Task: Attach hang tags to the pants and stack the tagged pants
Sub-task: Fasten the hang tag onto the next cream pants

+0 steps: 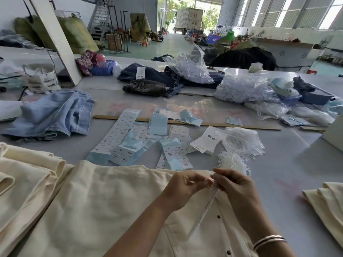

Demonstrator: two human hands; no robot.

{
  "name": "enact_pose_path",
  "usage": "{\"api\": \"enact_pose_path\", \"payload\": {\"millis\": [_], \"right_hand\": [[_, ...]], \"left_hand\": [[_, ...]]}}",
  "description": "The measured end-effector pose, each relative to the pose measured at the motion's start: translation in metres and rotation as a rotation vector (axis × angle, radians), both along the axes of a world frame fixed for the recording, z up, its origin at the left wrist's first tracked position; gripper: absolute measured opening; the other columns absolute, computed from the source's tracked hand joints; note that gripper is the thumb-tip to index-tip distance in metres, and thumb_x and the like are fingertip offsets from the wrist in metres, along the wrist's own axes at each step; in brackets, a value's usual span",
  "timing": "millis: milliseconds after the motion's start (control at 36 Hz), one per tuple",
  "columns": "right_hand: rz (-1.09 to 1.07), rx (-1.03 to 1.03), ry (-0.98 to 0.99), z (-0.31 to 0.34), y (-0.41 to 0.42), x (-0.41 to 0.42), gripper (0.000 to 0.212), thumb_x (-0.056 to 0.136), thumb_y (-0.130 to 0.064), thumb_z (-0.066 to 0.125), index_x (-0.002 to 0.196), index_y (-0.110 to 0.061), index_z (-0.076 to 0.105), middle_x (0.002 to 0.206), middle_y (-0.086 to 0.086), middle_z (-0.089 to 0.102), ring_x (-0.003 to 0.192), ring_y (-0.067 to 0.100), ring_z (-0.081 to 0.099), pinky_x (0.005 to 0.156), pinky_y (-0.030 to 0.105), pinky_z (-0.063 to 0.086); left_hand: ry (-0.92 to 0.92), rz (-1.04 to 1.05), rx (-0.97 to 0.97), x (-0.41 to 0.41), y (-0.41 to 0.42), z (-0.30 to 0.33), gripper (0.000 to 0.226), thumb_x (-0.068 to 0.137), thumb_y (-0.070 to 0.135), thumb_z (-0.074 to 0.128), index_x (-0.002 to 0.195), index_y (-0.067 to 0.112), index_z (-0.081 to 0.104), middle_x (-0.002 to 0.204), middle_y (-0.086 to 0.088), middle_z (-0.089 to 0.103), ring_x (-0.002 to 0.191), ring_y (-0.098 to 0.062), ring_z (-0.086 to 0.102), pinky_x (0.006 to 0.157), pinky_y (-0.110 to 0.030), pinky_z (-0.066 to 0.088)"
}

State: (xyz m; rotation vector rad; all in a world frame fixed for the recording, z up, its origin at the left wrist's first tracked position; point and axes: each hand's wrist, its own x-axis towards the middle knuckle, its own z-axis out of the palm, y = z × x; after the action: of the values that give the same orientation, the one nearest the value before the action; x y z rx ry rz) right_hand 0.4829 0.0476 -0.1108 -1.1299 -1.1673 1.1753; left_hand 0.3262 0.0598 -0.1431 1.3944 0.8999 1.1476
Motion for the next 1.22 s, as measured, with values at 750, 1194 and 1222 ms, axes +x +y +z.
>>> {"api": "enact_pose_path", "payload": {"millis": [750, 1194, 1222], "right_hand": [[0.107, -0.094, 0.167, -0.005, 0.000, 0.002, 0.017, 0.069, -0.023, 0.072, 0.078, -0.009, 0.076, 0.062, 0.009, 0.063, 0.050, 0.008, 0.049, 0.049, 0.017, 0.044], [0.070, -0.033, 0.081, -0.005, -0.006, -0.001, 0.010, 0.079, -0.011, 0.067, 0.077, -0.005, 0.074, 0.067, 0.012, 0.064, 0.054, 0.007, 0.051, 0.052, 0.016, 0.046], [0.055, -0.015, 0.038, -0.005, -0.006, -0.002, 0.009, 0.081, -0.008, 0.066, 0.077, -0.006, 0.074, 0.065, 0.010, 0.064, 0.055, 0.007, 0.052, 0.052, 0.016, 0.046]], "left_hand": [[0.279, 0.033, 0.068, 0.003, 0.008, 0.013, 0.015, 0.083, 0.003, 0.072, 0.097, 0.002, 0.075, 0.097, 0.014, 0.071, 0.075, 0.015, 0.062, 0.074, -0.005, 0.046], [0.281, 0.067, 0.011, 0.006, 0.009, 0.013, 0.018, 0.081, 0.008, 0.075, 0.099, 0.004, 0.075, 0.098, -0.006, 0.074, 0.086, 0.000, 0.068, 0.083, -0.015, 0.052], [0.272, 0.069, -0.009, 0.006, 0.009, 0.013, 0.017, 0.081, 0.009, 0.075, 0.098, 0.004, 0.075, 0.096, -0.006, 0.075, 0.085, -0.001, 0.068, 0.084, -0.017, 0.052]]}}
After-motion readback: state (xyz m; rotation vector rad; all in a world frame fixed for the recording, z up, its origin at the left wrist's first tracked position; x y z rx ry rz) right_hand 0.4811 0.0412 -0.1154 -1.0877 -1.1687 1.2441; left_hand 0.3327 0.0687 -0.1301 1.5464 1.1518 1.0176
